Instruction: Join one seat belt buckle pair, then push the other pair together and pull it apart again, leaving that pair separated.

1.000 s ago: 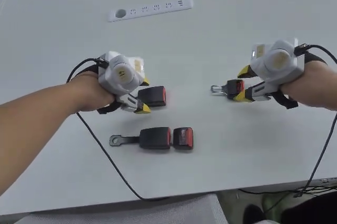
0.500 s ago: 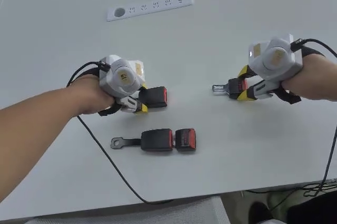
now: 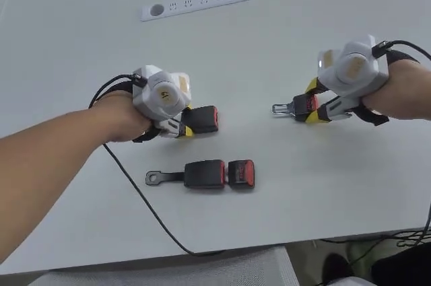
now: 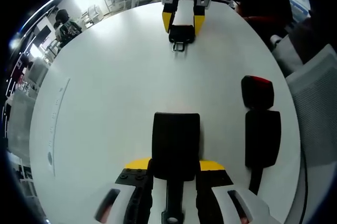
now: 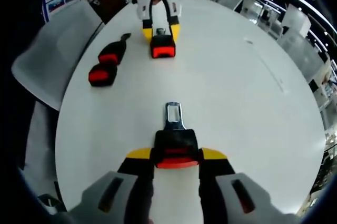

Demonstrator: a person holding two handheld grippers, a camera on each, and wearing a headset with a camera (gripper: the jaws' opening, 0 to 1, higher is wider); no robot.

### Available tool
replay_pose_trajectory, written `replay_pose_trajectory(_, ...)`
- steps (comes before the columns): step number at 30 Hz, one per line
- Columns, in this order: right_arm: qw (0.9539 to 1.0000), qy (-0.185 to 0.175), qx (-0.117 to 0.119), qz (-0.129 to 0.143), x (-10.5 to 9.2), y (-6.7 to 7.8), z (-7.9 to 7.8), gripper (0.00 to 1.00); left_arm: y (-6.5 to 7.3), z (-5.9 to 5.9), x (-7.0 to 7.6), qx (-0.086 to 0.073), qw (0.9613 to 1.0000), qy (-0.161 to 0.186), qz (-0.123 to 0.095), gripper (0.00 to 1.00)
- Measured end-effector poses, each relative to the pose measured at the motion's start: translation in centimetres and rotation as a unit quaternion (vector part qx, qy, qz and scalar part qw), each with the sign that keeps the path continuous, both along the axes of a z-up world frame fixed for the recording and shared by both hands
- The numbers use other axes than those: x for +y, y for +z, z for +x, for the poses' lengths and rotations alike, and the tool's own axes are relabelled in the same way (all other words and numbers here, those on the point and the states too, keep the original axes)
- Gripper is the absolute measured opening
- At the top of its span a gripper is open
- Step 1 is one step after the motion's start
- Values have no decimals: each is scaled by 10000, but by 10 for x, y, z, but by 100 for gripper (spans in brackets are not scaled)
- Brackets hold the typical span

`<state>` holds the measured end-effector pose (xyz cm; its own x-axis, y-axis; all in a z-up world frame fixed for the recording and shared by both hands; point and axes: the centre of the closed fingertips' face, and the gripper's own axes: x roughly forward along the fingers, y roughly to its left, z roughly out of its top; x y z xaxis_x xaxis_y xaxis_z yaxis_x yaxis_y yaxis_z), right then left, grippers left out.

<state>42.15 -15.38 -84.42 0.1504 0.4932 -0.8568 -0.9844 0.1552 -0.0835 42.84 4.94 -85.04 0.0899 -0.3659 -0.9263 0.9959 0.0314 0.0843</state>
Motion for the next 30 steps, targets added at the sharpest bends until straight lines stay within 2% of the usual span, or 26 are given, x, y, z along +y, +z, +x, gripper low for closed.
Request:
replay_pose_trajectory(6, 9999, 68, -10, 86, 29, 1, -1, 31, 0, 0, 1, -27, 9999, -6, -113, 31)
replay_pose_trajectory(11, 9999, 86, -23, 148, 51, 0, 0, 31, 0, 1, 0, 0, 10000, -51, -49, 31)
replay_pose_trajectory(16, 9997, 54, -38, 217, 74, 0, 2, 31, 1, 2, 1, 31, 9999, 2, -121, 31)
replay_pose_trajectory(20, 9996, 38, -83, 262, 89, 0, 3, 30, 0, 3, 1, 70, 10000, -1, -70, 31)
replay_pose_trajectory(30, 9995, 198, -179, 163, 110, 0, 6, 30, -1, 4, 0, 122, 9999, -29, -11, 31)
